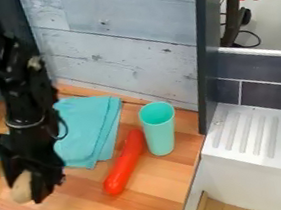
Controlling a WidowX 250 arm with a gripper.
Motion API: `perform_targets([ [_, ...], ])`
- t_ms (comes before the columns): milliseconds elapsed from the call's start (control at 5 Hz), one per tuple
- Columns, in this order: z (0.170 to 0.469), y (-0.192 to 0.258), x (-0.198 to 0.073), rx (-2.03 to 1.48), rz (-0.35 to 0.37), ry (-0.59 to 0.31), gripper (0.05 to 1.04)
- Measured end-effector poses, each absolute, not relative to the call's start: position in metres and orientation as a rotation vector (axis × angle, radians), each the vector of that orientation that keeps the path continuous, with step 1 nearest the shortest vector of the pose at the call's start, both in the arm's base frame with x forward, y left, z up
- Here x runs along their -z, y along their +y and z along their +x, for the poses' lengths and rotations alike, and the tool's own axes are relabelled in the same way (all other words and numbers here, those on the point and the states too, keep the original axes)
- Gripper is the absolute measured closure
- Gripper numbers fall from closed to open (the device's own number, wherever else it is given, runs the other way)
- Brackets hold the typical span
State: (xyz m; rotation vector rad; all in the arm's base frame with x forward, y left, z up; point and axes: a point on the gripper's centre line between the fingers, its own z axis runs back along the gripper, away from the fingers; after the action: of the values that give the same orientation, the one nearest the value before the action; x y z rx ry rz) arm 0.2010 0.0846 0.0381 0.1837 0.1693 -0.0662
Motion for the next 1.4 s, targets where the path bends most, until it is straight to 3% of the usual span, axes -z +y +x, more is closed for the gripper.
perform_targets([
  [400, 0.188, 0.122, -0.031, -0.008, 0.205, 0.191, 0.456],
  [1000, 0.206, 0.124, -0.011, 0.079, 0.125, 0.114, 0.457],
  [1200, 0.207, 0.118, -0.012, 0.081, 0.077, 0.113, 0.388],
  [1400, 0.205, 0.119, -0.011, 0.057, 0.039, 0.106, 0.109],
])
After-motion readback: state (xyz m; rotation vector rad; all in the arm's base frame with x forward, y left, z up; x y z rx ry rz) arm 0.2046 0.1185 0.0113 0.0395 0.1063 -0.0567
